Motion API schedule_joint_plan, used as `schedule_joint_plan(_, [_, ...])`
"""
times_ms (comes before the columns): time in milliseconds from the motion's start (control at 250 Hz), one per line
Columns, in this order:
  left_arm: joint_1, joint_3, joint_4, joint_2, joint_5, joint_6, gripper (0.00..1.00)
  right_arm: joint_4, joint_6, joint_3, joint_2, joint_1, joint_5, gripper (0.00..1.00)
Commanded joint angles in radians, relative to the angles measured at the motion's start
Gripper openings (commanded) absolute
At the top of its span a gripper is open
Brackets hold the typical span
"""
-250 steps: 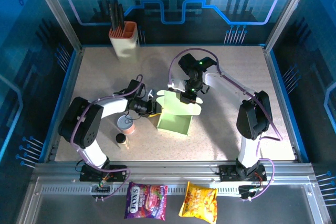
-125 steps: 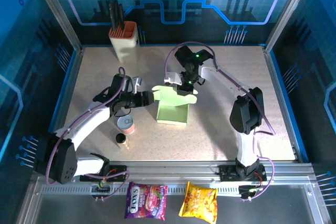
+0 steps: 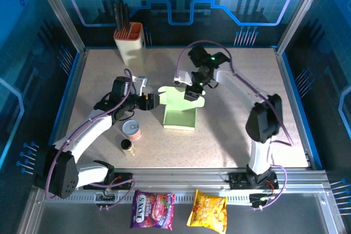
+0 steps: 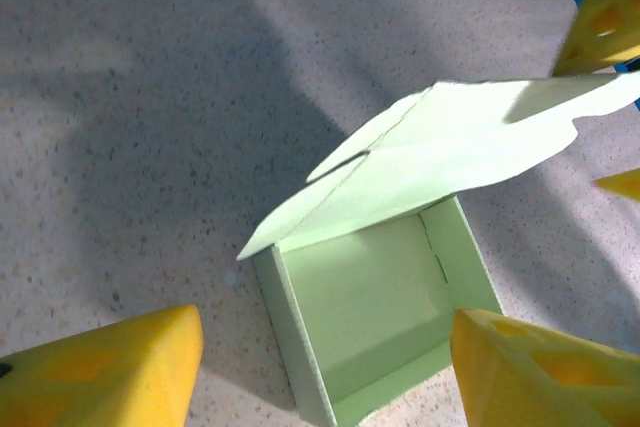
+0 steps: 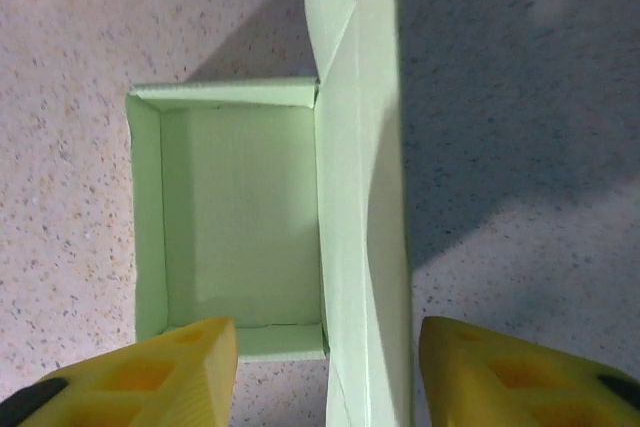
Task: Fold the paper box
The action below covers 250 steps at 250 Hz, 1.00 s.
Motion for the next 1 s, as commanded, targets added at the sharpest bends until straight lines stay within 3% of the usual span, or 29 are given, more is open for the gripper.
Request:
schedule_joint_plan(0, [0.005,-0.022,0.085,-0.015,0.014,0.093,0.65,0.182,0.164,-0.128,-0.161,-0.058,-0.102,0.56])
schedule_joint_plan(212, [0.004,-0.063,0.180,0.008,0.015,0.103,0.64,0.506,0.511,-0.470,-0.393,-0.137,-0.027,0.62])
schedule_joint_plan(372, [0.004,-0.103,0.246,0.046,0.065,0.099,0.63,0.559,0.704,-0.629,-0.507,-0.150,0.047,0.62])
schedule_joint_plan(563, [0.003,-0.144,0.333,0.092,0.055,0.080,0.64,0.659,0.814,-0.821,-0.613,-0.195,0.075,0.66])
schedule_joint_plan(723, [0.004,-0.106,0.334,0.149,0.070,0.066,0.63,0.744,0.909,-0.885,-0.602,-0.266,-0.035,0.59])
schedule_joint_plan(843, [0.004,-0.056,0.314,0.201,0.101,0.057,0.61,0.774,0.914,-0.885,-0.541,-0.264,-0.131,0.55])
schedule_joint_plan(995, [0.005,-0.008,0.282,0.252,0.130,0.061,0.55,0.787,0.915,-0.869,-0.481,-0.251,-0.157,0.51])
